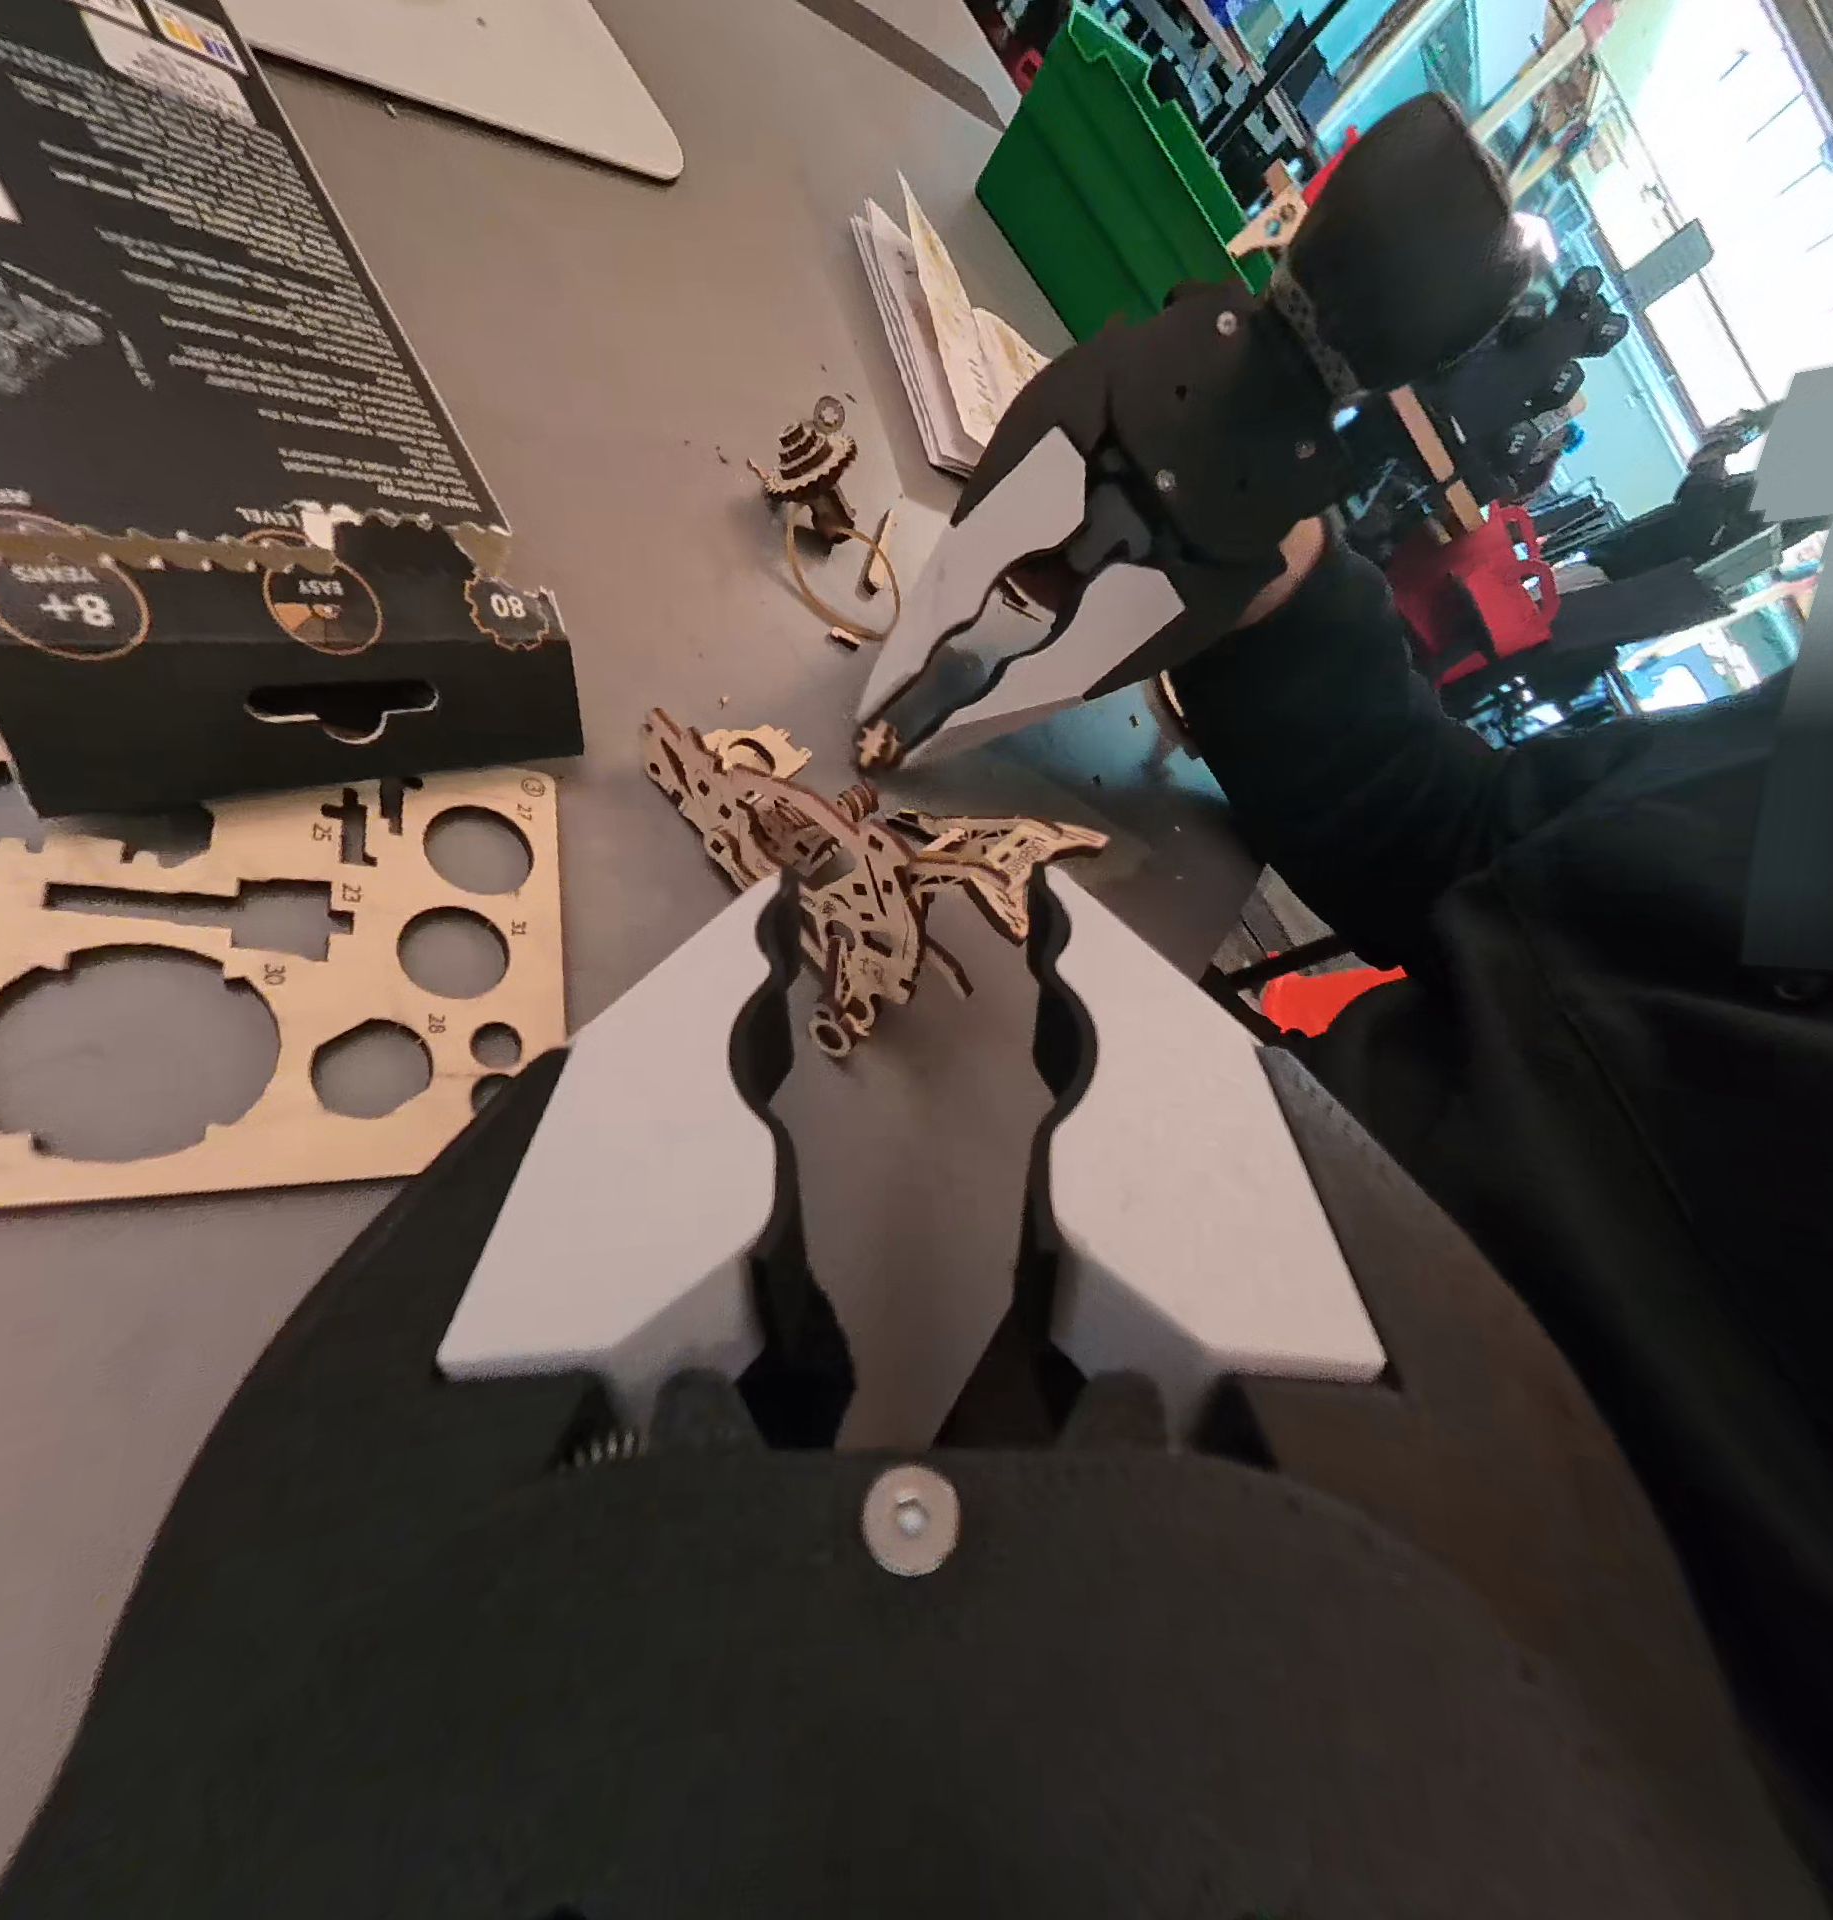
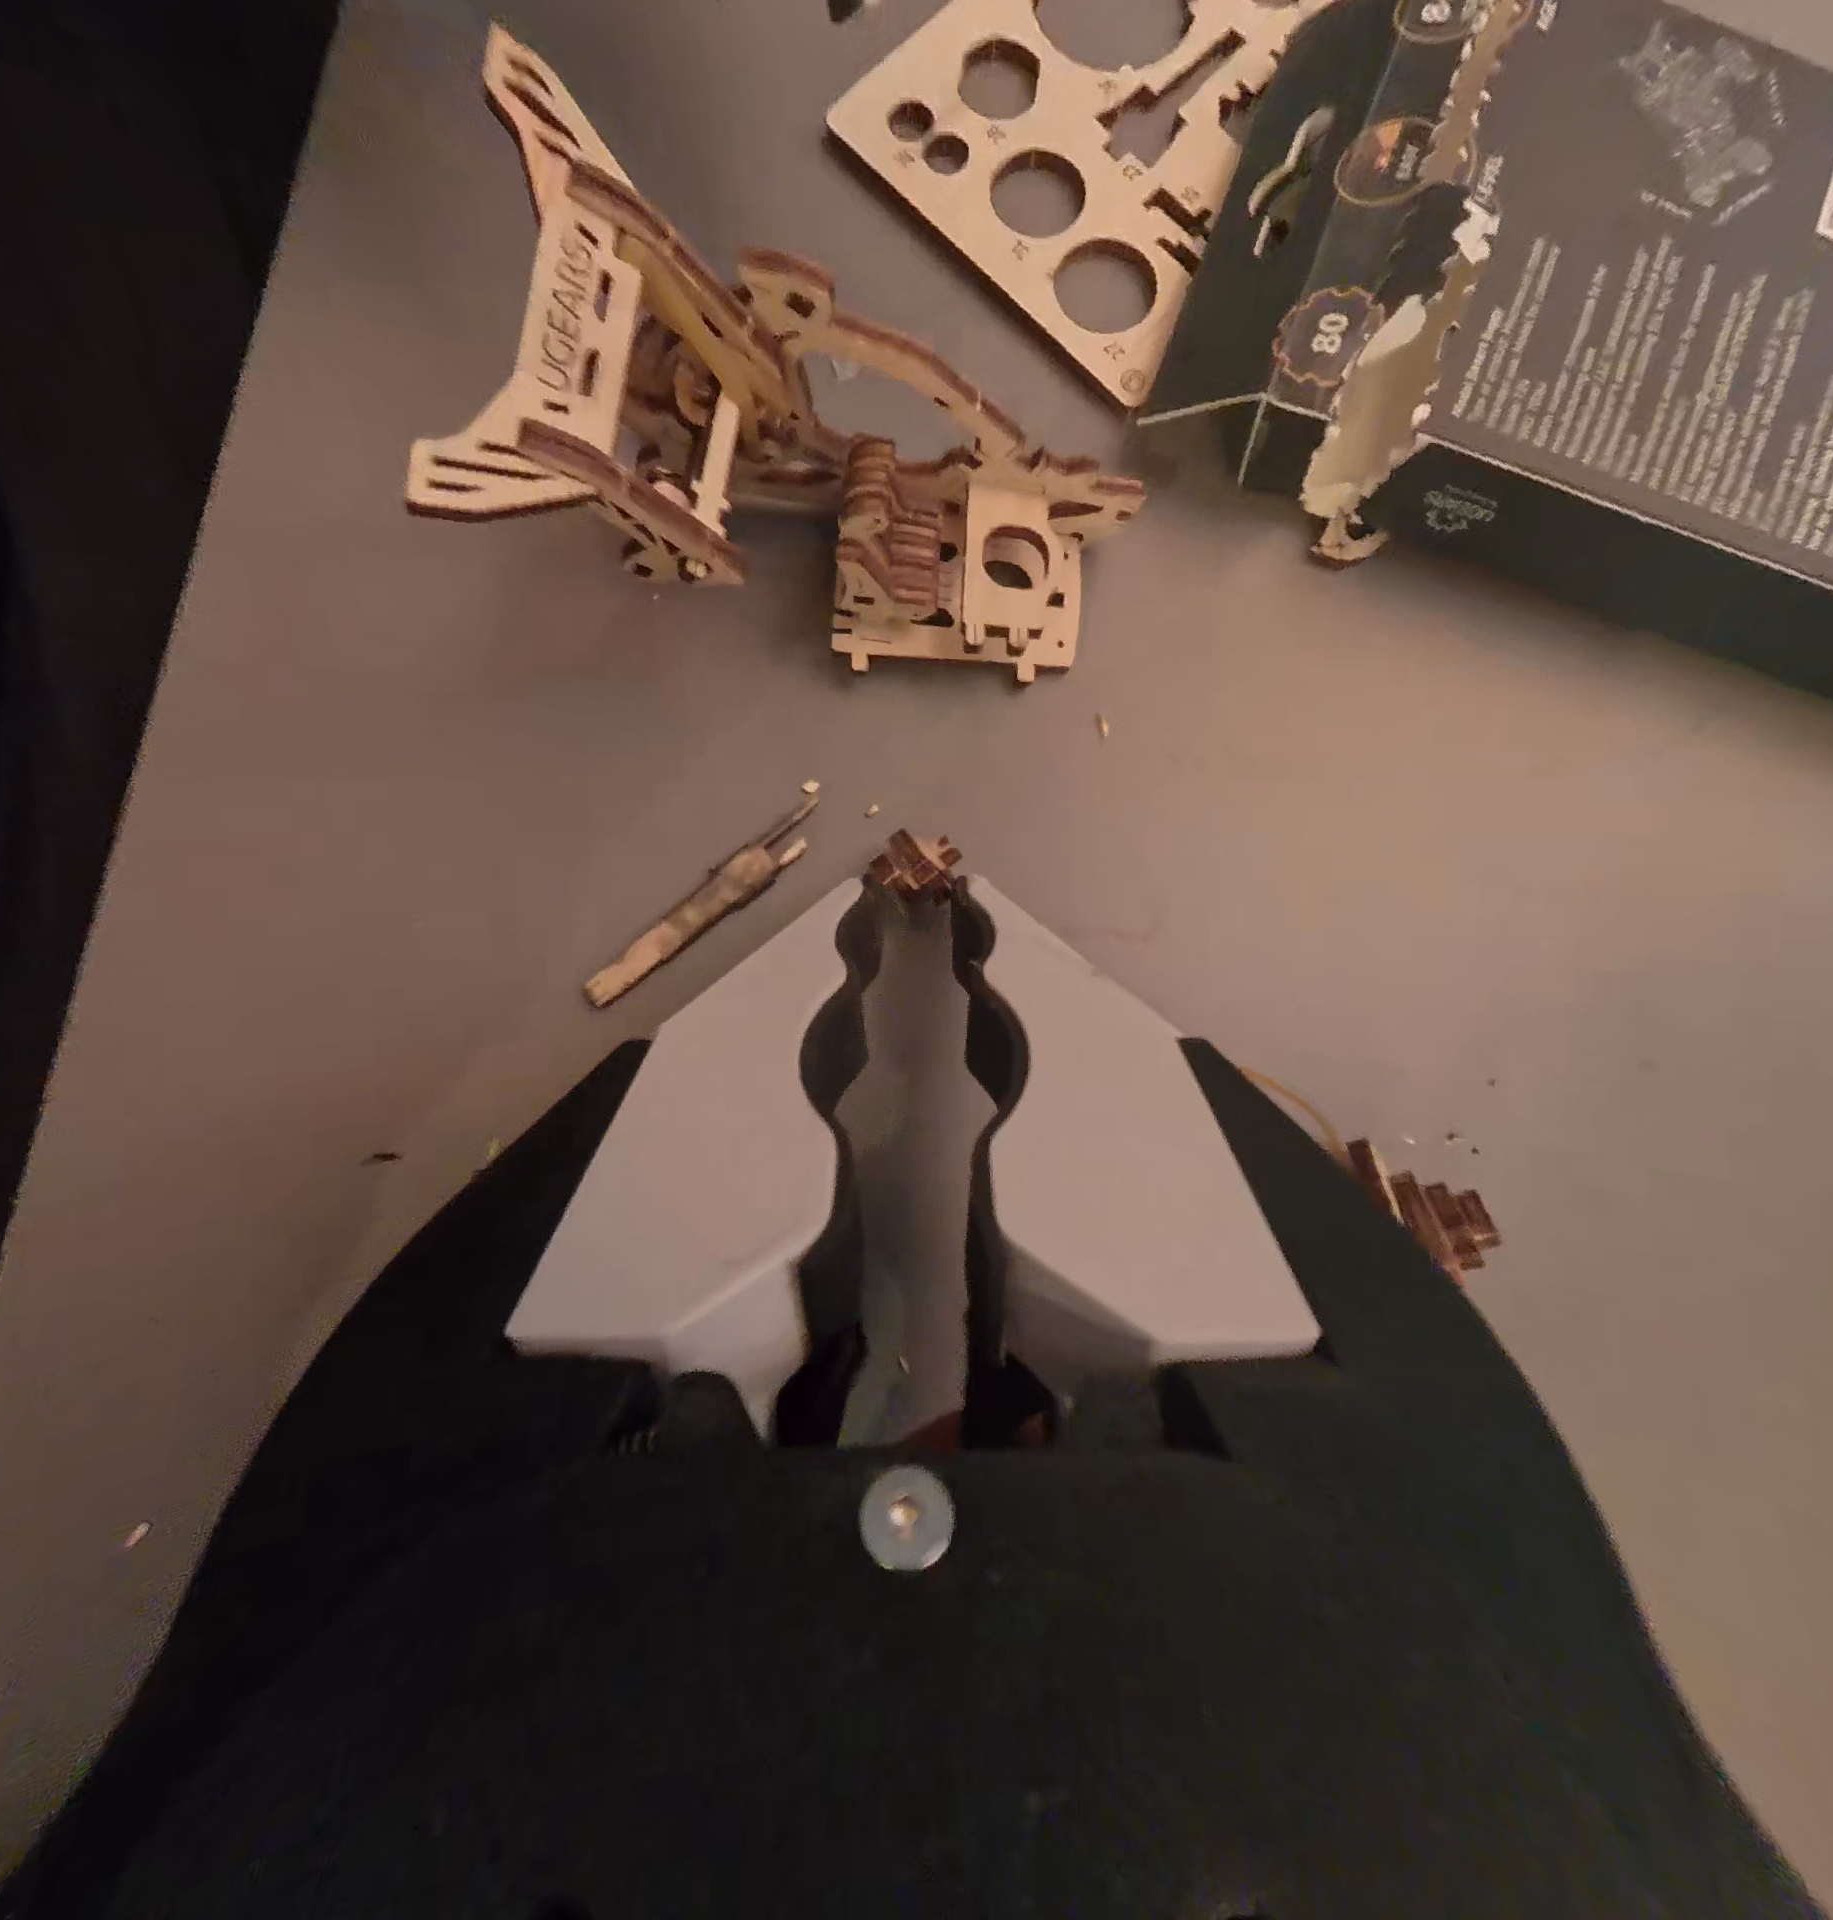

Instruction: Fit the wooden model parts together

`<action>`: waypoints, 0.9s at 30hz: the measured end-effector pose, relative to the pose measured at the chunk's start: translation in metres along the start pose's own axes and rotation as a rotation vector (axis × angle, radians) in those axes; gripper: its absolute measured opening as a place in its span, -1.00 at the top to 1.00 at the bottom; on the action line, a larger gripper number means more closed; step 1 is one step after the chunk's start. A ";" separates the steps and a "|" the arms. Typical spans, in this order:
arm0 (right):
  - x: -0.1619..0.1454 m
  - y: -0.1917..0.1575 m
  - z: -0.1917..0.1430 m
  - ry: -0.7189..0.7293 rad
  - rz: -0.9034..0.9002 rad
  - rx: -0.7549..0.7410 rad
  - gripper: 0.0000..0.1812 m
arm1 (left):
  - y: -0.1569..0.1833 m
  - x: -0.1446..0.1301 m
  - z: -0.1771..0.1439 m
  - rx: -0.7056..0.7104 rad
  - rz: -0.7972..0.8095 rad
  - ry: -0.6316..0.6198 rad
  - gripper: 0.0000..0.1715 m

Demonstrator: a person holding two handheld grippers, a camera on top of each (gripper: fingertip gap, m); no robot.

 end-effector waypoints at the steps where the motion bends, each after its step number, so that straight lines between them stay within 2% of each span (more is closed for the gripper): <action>1: 0.001 0.000 0.000 0.008 0.005 0.010 0.90 | 0.001 0.001 -0.002 0.008 0.009 0.010 0.52; 6: 0.002 0.002 -0.003 0.033 0.035 0.012 0.88 | 0.005 0.014 0.001 0.019 0.076 0.005 0.53; 10: 0.002 -0.001 0.000 0.037 -0.004 -0.012 0.73 | 0.006 0.019 0.009 0.023 0.122 -0.023 0.53; 14: 0.002 -0.001 0.005 0.002 -0.063 -0.035 0.87 | 0.004 0.019 0.012 0.017 0.126 -0.020 0.53; 20: -0.002 0.000 -0.002 0.051 -0.109 -0.104 0.87 | 0.005 0.023 0.012 0.013 0.143 -0.003 0.54; 22: -0.007 -0.006 -0.003 0.030 -0.159 -0.134 0.79 | 0.004 0.023 0.013 0.018 0.154 -0.005 0.54; 27: -0.016 -0.015 -0.016 -0.033 -0.198 -0.119 0.82 | 0.003 0.020 0.016 0.006 0.155 0.003 0.54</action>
Point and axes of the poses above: each gripper's, where its closed fingertips meet, z out along the fingers, x out of its top, y = z × x across the jaws, the point moved 9 cm from there along -z, back along the fingers, and after that the axes turned 7 degrees about -x, right-handed, at the moved point
